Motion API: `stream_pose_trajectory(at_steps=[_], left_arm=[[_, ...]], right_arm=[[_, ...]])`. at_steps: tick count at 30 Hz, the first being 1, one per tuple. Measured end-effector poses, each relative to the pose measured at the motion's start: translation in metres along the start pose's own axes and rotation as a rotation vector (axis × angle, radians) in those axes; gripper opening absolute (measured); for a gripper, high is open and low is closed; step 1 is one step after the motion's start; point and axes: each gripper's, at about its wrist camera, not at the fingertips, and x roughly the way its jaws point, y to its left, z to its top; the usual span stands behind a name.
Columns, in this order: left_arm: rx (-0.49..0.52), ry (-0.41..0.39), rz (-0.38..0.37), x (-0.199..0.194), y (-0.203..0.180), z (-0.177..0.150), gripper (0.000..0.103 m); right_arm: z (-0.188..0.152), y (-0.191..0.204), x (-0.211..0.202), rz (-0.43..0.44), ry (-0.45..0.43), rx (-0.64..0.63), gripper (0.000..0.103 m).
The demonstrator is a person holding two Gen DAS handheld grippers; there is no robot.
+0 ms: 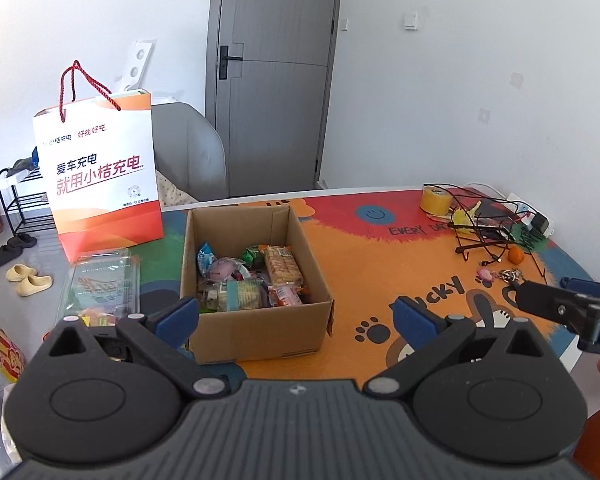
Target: Organize snacks
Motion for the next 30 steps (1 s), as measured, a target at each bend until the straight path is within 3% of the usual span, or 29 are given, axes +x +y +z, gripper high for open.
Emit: stream_pose_trajectory(at_steps=[14, 30], left_arm=[[0.01, 0.003, 0.019, -0.0045, 0.0025, 0.0026, 0.103], [-0.01, 0.027, -0.028, -0.0021, 0.0049, 0.0021, 0.103]], right_arm=[[0.0039, 0.0064, 0.0009, -0.01, 0.025, -0.023, 0.103], [0.0025, 0.0074, 0.0039, -0.03, 0.038, -0.035, 0.103]])
